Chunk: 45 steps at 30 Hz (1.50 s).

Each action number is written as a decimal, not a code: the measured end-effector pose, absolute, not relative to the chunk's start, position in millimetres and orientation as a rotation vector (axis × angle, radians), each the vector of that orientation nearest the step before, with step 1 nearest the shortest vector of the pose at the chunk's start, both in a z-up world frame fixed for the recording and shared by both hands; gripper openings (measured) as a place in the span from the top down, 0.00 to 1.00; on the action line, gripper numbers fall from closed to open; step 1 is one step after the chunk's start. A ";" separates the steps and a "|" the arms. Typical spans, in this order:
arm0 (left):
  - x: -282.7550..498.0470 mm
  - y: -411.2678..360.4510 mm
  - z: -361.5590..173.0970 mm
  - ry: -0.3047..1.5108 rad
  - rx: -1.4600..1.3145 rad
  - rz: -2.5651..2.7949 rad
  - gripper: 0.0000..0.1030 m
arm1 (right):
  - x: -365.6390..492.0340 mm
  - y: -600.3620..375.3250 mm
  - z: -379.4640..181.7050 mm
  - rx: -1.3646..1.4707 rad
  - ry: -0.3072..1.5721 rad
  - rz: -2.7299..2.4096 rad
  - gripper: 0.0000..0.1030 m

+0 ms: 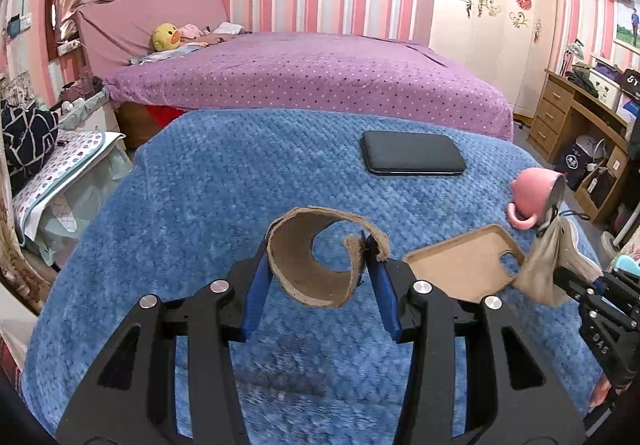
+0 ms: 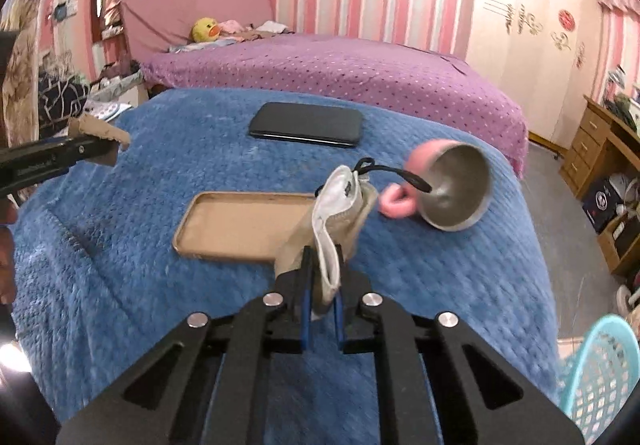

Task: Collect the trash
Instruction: 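Carry tube and mask over the blue basket and open both tools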

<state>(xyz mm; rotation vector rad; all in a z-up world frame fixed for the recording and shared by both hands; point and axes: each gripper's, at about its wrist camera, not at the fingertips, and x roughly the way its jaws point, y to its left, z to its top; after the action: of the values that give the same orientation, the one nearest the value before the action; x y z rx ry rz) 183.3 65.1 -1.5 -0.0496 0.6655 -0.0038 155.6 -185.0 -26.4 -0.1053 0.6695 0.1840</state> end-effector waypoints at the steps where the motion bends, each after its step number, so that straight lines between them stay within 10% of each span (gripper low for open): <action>1: 181.9 61.9 -0.7 0.665 -0.053 -0.010 0.56 | 152.4 -191.0 -25.4 -0.099 0.670 0.179 0.91; 45: 129.2 -156.6 -29.5 0.660 0.122 -0.291 0.56 | 55.3 -423.8 -19.2 0.164 0.577 -0.044 0.91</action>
<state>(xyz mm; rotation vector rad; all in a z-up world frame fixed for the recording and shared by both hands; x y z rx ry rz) 129.2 -156.6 -29.5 0.1221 0.6602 -0.2912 55.3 -423.8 -19.2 0.1643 0.5769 -0.0438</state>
